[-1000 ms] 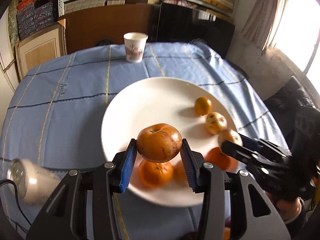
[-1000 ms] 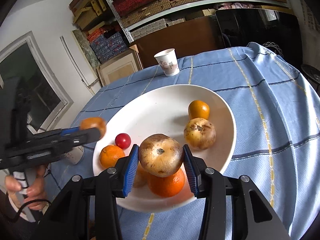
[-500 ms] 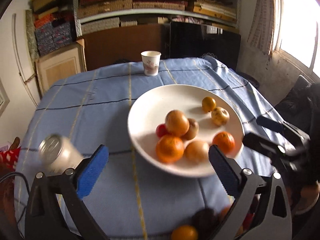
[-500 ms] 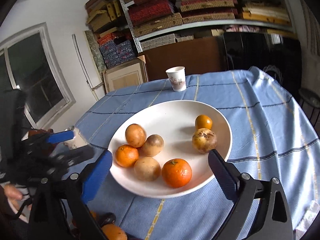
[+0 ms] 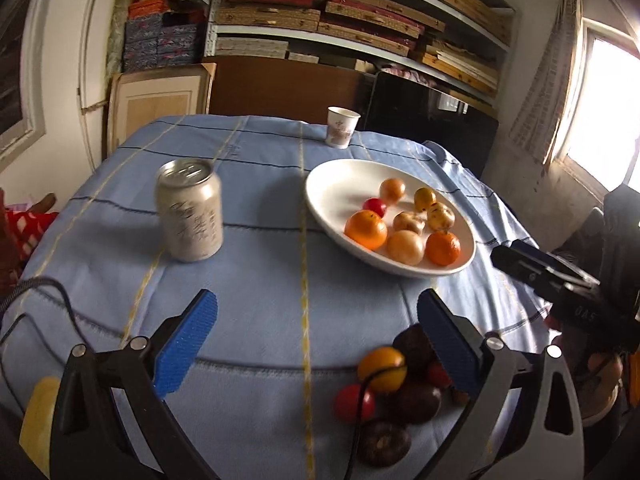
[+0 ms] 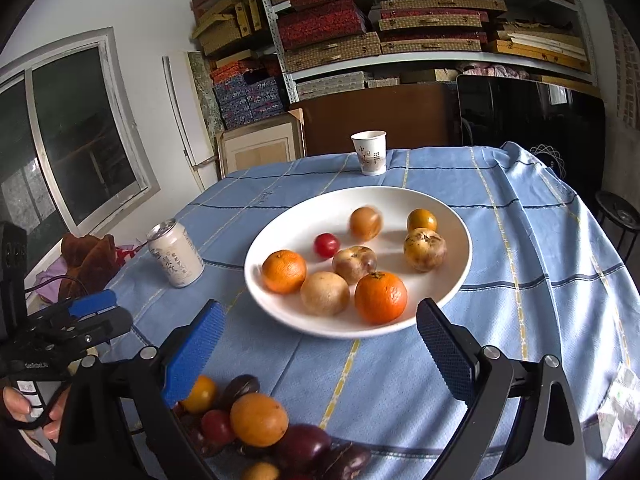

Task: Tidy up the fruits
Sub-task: 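Move both open tools back toward the fruit pile, then grasp the dark purple plum with the right tool while the left tool grasps another dark plum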

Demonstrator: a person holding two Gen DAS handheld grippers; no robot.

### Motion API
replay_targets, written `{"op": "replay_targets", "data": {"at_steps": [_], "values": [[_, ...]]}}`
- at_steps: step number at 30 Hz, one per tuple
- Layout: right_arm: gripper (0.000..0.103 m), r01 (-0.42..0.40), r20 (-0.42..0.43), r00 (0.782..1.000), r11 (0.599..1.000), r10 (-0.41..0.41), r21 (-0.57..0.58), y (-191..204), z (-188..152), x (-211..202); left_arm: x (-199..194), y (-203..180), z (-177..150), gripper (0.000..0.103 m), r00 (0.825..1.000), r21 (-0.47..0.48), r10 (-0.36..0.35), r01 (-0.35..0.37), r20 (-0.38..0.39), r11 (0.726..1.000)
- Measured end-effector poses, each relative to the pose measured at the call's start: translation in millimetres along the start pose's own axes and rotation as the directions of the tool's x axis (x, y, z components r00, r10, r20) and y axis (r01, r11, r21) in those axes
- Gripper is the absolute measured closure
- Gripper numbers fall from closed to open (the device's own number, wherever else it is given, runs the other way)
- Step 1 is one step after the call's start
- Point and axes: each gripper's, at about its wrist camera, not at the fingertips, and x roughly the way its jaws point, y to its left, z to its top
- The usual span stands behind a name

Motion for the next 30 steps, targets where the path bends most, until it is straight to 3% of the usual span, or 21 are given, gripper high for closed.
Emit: {"op": "replay_targets", "data": {"at_steps": [5,11,18,23,26,30], "values": [[0.006,-0.053,0.012,0.999,0.996,0.052,0.069,-5.5,-9.5,-12.0,-9.4,-0.2,-24.7,0.005,0.996,0.041,0.060,-0.062,0.059,0.997],[0.006,-0.149,-0.024,0.987,0.964,0.158,0.220,-27.7,-30.4,-23.2,-14.2,-8.9,-34.7,0.005,0.993,0.098,0.104,-0.109,0.062,0.989],[0.006,-0.188,-0.010,0.981,0.957,0.195,0.220,-27.2,-66.0,-50.6,-26.1,3.3,-39.8,0.005,0.997,0.035,0.037,-0.039,0.061,0.999],[0.008,-0.173,-0.017,0.983,0.961,0.181,0.213,-23.0,-81.1,-62.8,-30.3,9.1,-42.3,0.005,0.998,0.009,0.021,-0.021,0.059,1.000],[0.019,-0.100,-0.063,0.991,0.970,0.116,0.223,-25.9,-84.5,-61.6,-32.4,8.0,-44.2,0.005,0.998,0.018,0.030,-0.031,0.064,0.999],[0.046,-0.034,-0.150,0.986,0.975,0.067,0.217,-26.5,-85.1,-47.8,-35.1,8.6,-48.9,0.005,0.997,0.027,0.029,-0.031,0.066,0.999]]}}
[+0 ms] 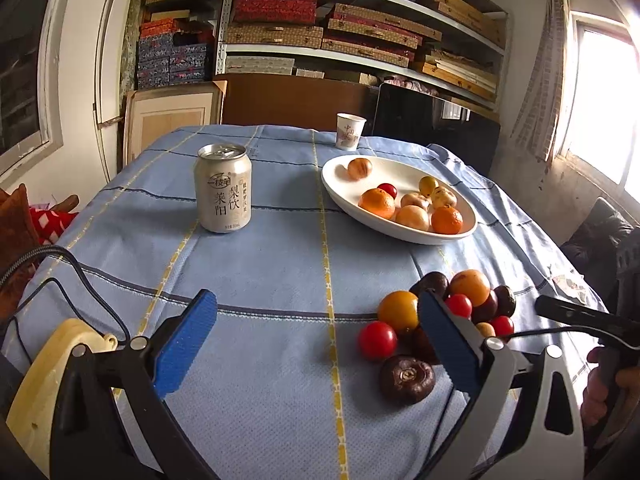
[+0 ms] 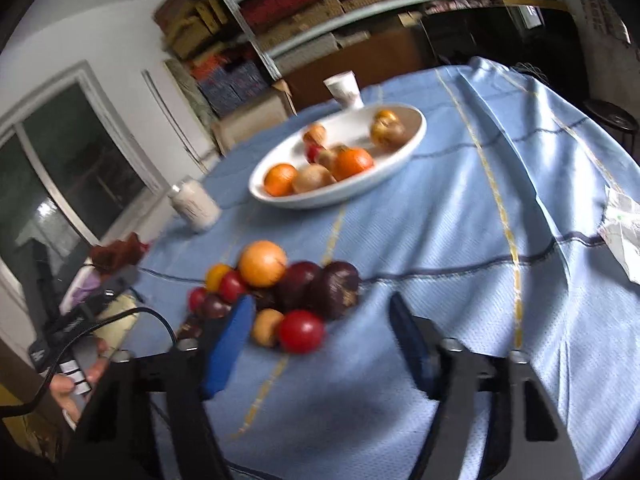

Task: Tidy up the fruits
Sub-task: 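Grasp the dark purple plum with the right tool while the left tool grasps another dark plum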

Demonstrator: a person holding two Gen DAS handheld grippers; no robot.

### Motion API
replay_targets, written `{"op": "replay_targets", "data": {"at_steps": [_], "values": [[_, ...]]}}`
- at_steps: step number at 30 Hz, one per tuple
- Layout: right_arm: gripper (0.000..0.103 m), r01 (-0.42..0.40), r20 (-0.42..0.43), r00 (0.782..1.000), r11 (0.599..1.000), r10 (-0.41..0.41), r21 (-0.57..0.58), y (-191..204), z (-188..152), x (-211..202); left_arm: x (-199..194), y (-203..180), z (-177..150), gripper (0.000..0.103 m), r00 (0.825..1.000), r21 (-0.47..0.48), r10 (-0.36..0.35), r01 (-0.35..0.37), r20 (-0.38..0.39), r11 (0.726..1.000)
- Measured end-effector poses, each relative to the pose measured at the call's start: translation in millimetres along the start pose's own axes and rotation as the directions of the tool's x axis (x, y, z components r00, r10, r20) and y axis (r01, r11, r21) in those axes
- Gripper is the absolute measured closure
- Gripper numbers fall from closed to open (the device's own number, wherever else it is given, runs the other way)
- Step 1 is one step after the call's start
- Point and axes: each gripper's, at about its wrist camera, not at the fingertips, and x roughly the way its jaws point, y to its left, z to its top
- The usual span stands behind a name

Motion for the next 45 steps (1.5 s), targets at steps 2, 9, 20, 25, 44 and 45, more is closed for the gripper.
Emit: {"op": "replay_targets", "data": {"at_steps": [2,9,20,25,44,45], "values": [[0.052,0.028,-0.020,0.999,0.999,-0.028,-0.028,5.2,1.7,5.8,-0.8,1.0,-0.6,0.005,1.000,-0.003,-0.003,0.003,0.001,1.000],[0.056,0.087,-0.046,0.995,0.994,-0.090,-0.062,13.8,11.9,17.3,-2.1,7.3,-1.5,0.005,1.000,-0.027,-0.014,0.014,0.000,1.000],[0.073,0.087,-0.098,0.991,0.996,-0.086,0.003,2.8,14.3,34.6,-0.5,9.7,-2.3,0.005,1.000,-0.041,-0.019,0.018,-0.004,0.999],[0.067,0.119,-0.087,0.989,0.993,-0.118,0.005,0.8,24.5,41.8,-1.0,9.6,-3.1,0.005,1.000,-0.038,-0.016,0.015,-0.006,0.999],[0.068,-0.136,0.016,0.991,0.968,0.136,0.210,-43.9,13.3,23.3,12.5,17.2,-6.2,0.004,0.997,-0.074,-0.031,0.026,-0.069,0.997],[0.068,-0.152,0.027,0.988,0.964,0.150,0.219,-45.4,11.6,21.8,14.0,17.3,-6.6,0.004,0.997,-0.075,-0.031,0.025,-0.075,0.997]]}}
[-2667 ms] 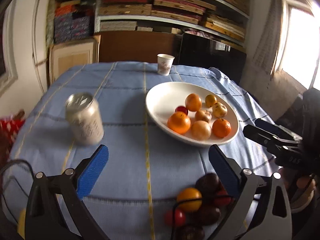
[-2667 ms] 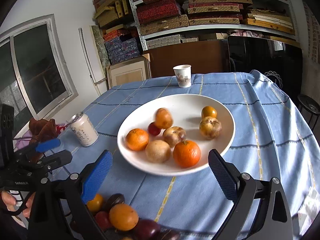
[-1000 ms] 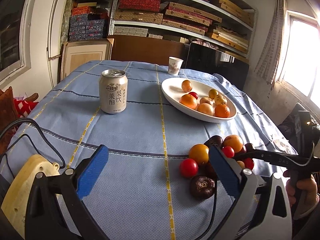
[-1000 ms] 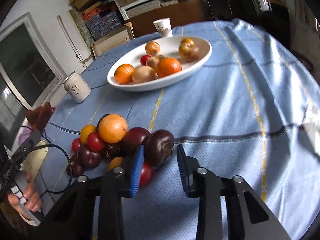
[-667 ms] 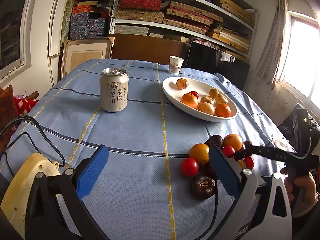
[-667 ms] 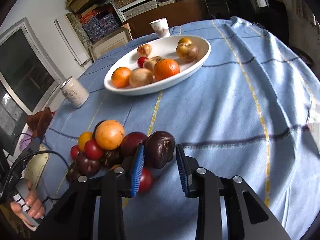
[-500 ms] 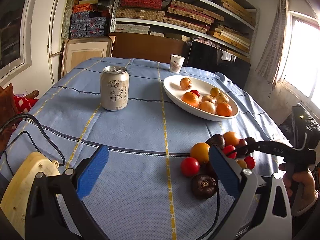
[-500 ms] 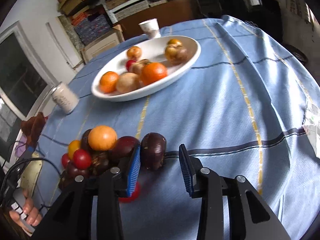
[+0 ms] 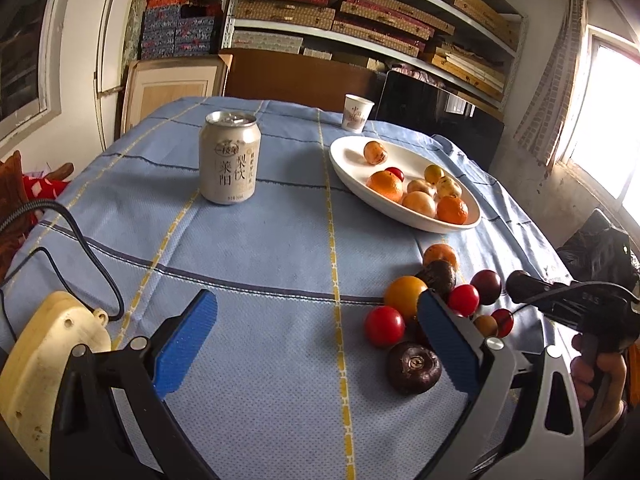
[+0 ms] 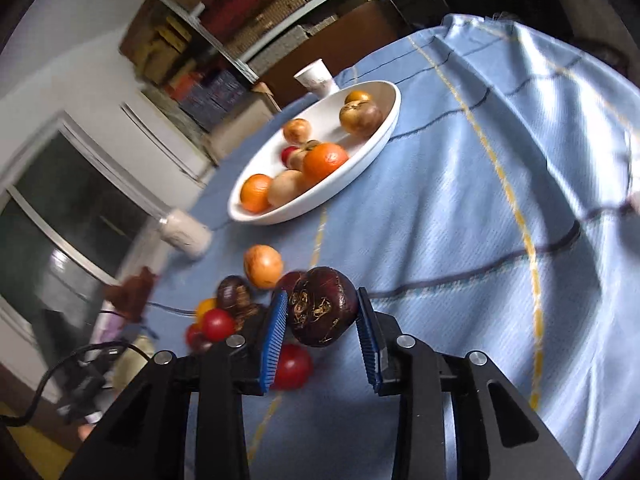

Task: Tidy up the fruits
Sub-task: 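Grasp the dark purple plum with the right tool while the left tool grasps another dark plum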

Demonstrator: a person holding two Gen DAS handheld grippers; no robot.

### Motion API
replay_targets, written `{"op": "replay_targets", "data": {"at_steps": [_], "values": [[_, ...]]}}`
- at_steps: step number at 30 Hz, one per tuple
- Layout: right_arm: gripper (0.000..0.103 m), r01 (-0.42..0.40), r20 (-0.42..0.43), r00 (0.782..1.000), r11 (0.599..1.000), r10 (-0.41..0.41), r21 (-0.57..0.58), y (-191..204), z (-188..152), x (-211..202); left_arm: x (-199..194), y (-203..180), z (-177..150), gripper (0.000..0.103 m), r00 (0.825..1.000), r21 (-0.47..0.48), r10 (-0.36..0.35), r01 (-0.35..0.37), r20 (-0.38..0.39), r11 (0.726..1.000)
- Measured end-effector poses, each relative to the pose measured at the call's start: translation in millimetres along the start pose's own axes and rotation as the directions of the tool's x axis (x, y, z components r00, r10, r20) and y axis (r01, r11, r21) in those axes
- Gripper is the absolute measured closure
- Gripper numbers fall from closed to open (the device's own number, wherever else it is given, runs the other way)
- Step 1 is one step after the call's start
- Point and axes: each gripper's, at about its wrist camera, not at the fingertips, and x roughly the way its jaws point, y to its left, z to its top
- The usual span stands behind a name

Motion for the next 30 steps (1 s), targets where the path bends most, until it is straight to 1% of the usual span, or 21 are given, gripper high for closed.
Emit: {"op": "replay_targets", "data": {"at_steps": [2,4,6,8,9,11,13,15,16,17,20,22,25,28,30], "values": [[0.068,-0.038,0.026,0.999,0.999,0.037,0.012,-2.5,0.4,-5.2,3.3,0.4,0.4,0.004,1.000,-0.002,-0.002,0.002,-0.013,1.000],[0.068,-0.058,0.042,0.997,0.998,0.058,0.004,-0.8,0.2,-8.1,8.2,0.9,-0.2,0.004,0.999,-0.004,-0.015,0.015,-0.037,1.000],[0.068,-0.069,0.051,0.996,0.998,0.069,-0.003,0.6,0.1,-10.1,11.4,-1.5,-1.7,0.005,0.997,0.004,-0.044,0.045,-0.058,0.999],[0.068,-0.087,0.050,0.995,0.996,0.087,0.002,-0.1,0.4,-10.8,13.2,-8.3,-5.0,0.005,0.989,0.038,-0.119,0.123,-0.092,0.992],[0.068,-0.092,0.048,0.995,0.996,0.092,0.004,-0.7,0.2,-11.3,12.6,-14.8,-8.1,0.005,0.982,0.070,-0.156,0.164,-0.107,0.984],[0.068,-0.098,0.041,0.994,0.995,0.098,0.004,-1.2,-0.3,-11.3,11.1,-26.4,-12.6,0.005,0.976,0.125,-0.181,0.196,-0.119,0.973],[0.068,-0.099,0.041,0.994,0.995,0.099,-0.008,1.3,-0.3,-11.5,11.0,-37.9,-16.7,0.005,0.975,0.178,-0.183,0.204,-0.129,0.963],[0.068,-0.101,0.041,0.994,0.995,0.101,-0.016,2.5,-0.8,-12.6,14.5,-44.2,-18.7,0.006,0.971,0.201,-0.186,0.214,-0.150,0.956],[0.068,-0.102,0.039,0.994,0.995,0.102,-0.016,2.7,-0.6,-12.2,18.5,-46.3,-19.4,0.010,0.968,0.206,-0.185,0.219,-0.171,0.954],[0.068,-0.100,0.038,0.994,0.995,0.101,-0.013,2.1,-0.5,-12.0,21.4,-47.8,-20.4,0.018,0.964,0.207,-0.187,0.225,-0.188,0.952],[0.068,-0.099,0.037,0.994,0.995,0.099,-0.006,0.4,-1.5,-12.1,32.9,-52.7,-23.4,0.036,0.950,0.210,-0.187,0.242,-0.250,0.947],[0.068,-0.098,0.036,0.995,0.995,0.098,-0.010,1.1,-1.8,-12.1,37.7,-54.1,-25.2,0.041,0.944,0.211,-0.185,0.247,-0.275,0.946],[0.068,-0.098,0.033,0.995,0.995,0.099,-0.013,1.2,-3.1,-12.4,40.6,-55.6,-25.2,0.042,0.941,0.218,-0.181,0.248,-0.286,0.944],[0.068,-0.098,0.032,0.995,0.995,0.098,-0.010,1.3,-3.6,-11.9,44.4,-57.5,-26.2,0.048,0.937,0.223,-0.173,0.246,-0.303,0.943],[0.068,-0.098,0.031,0.995,0.995,0.098,-0.010,1.3,-4.0,-11.7,44.8,-58.1,-26.3,0.049,0.937,0.226,-0.171,0.246,-0.305,0.943]]}}
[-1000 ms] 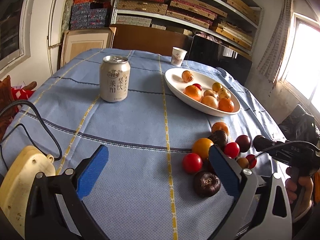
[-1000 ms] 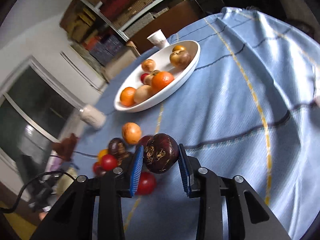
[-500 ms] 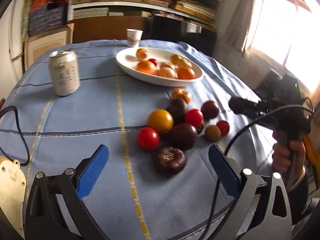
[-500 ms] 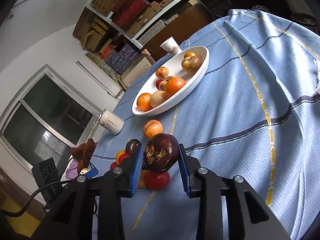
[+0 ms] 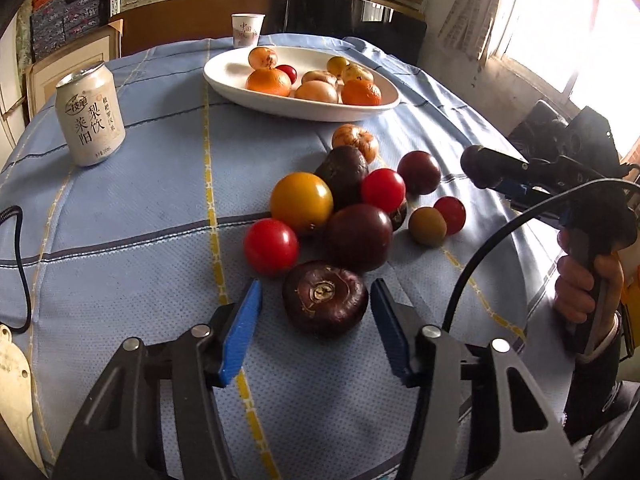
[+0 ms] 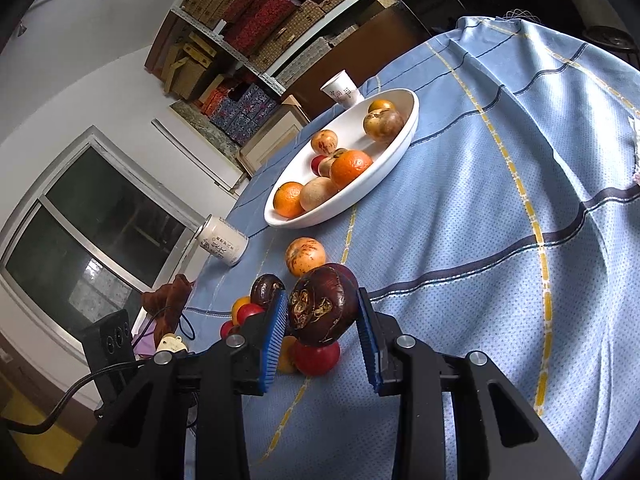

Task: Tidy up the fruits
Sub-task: 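Grasp the dark purple plum with the right tool while the left tool grasps another dark plum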

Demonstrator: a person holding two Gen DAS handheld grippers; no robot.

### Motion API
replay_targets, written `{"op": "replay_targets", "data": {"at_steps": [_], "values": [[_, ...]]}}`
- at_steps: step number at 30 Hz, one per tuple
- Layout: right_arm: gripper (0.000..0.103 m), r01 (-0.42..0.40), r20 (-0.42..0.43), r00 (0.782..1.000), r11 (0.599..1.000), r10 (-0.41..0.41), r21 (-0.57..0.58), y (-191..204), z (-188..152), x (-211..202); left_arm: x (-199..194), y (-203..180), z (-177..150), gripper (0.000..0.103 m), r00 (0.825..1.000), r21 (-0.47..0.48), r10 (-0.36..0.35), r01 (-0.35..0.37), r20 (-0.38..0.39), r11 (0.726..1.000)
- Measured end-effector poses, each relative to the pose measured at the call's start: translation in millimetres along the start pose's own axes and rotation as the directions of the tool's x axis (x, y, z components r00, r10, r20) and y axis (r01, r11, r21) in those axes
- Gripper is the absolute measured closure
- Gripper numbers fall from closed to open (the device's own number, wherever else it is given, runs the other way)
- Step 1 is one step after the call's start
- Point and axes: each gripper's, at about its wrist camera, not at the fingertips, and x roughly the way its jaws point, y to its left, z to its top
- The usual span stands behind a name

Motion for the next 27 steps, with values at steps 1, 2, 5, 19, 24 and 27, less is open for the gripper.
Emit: {"op": "replay_targets", "data": {"at_steps": [1,2,5,19,24,27], "values": [[0.068,0.000,-0.001,1.000,1.000,0.000,-0.001,0.6,-0.2,0.4,0.0,-0.3,0.2,0.051,1.000,0.002,-0.004,0.004,0.001,1.000],[0.068,0.000,-0.002,1.000,1.000,0.000,-0.002,0.4,-0.1,0.5,0.2,-0.3,0.3,0.051,1.000,0.002,-0.002,0.002,0.000,1.000],[0.068,0.002,-0.002,1.000,1.000,-0.002,-0.001,-0.2,-1.1,0.6,0.3,-1.2,0.7,0.051,1.000,0.007,0.006,-0.006,0.000,1.000],[0.068,0.002,-0.005,1.000,1.000,-0.002,0.004,-1.2,-3.0,1.9,-4.8,-9.1,-2.4,0.060,0.999,0.030,0.037,-0.037,0.004,0.999],[0.068,0.002,-0.005,1.000,1.000,-0.002,0.004,-1.0,-3.3,2.2,-8.8,-8.2,-2.1,0.061,0.999,0.015,0.047,-0.047,0.013,0.999],[0.068,0.002,-0.005,1.000,1.000,-0.002,0.005,-1.1,-3.3,2.1,-11.5,-8.7,-1.4,0.061,0.998,0.013,0.054,-0.054,0.021,0.998]]}}
